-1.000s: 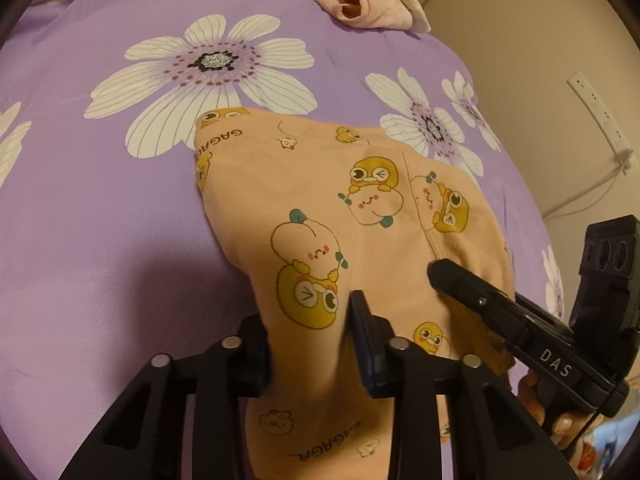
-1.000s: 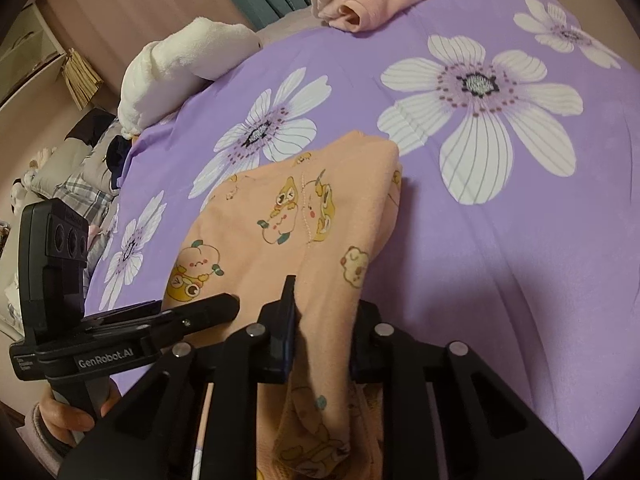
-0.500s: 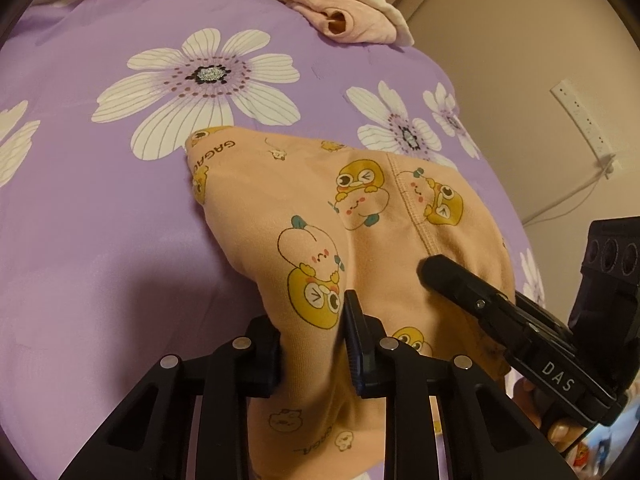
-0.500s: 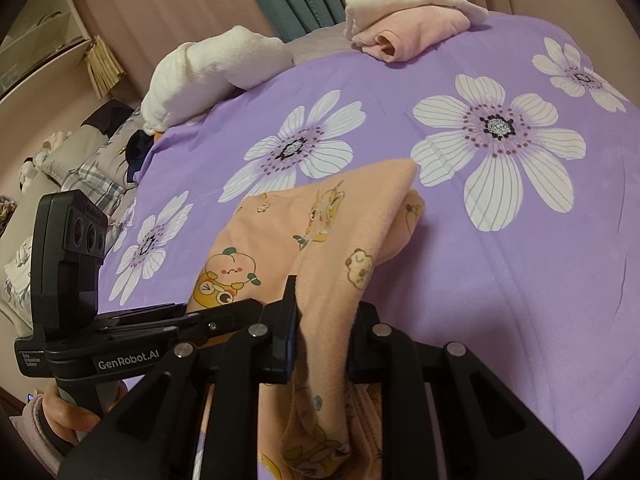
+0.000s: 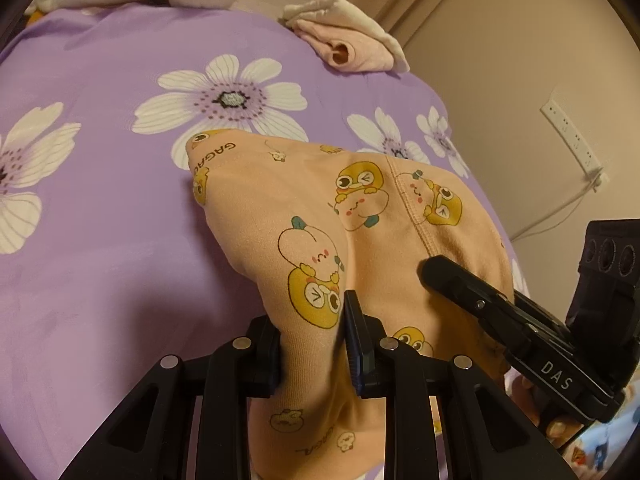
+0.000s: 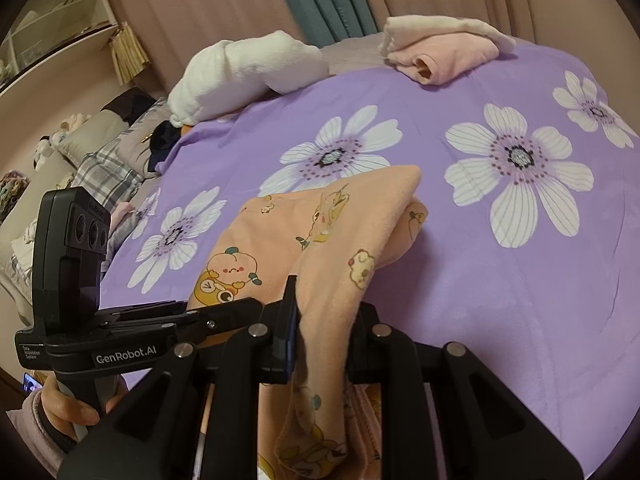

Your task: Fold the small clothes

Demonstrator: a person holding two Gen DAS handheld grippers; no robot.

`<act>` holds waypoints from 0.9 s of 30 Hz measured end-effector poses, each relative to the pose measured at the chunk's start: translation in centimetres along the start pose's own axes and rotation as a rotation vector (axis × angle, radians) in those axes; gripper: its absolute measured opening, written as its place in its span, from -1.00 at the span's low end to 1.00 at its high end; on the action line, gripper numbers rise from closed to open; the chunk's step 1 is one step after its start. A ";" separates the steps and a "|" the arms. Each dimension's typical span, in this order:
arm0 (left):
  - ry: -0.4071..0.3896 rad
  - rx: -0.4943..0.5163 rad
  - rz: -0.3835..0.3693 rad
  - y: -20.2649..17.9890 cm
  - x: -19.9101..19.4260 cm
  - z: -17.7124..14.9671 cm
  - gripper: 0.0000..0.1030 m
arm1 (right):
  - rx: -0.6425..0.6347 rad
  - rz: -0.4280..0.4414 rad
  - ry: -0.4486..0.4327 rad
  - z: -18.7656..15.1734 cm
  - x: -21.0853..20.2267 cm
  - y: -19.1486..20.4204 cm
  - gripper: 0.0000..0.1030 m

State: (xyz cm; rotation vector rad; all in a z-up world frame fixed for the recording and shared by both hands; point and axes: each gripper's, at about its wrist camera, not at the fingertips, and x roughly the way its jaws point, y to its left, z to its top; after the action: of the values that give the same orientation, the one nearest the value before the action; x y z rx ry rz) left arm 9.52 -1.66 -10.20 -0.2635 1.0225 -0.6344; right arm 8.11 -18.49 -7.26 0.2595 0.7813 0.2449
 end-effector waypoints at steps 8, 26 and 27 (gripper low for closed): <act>-0.036 -0.017 0.008 0.9 -2.3 -0.6 -0.53 | -0.039 0.019 -0.004 0.2 -0.5 2.2 -0.64; -0.084 -0.063 0.040 3.5 -5.7 -1.0 -0.53 | -0.113 0.072 0.008 1.2 1.3 6.5 -0.64; -0.086 -0.064 0.045 3.7 -5.7 -0.9 -0.53 | -0.118 0.075 0.011 1.3 1.6 6.7 -0.64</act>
State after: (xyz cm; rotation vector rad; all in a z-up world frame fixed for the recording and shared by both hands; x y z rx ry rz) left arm 8.01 4.80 -8.44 -0.3204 0.9650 -0.5456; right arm 9.36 -11.83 -5.30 0.1762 0.7661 0.3618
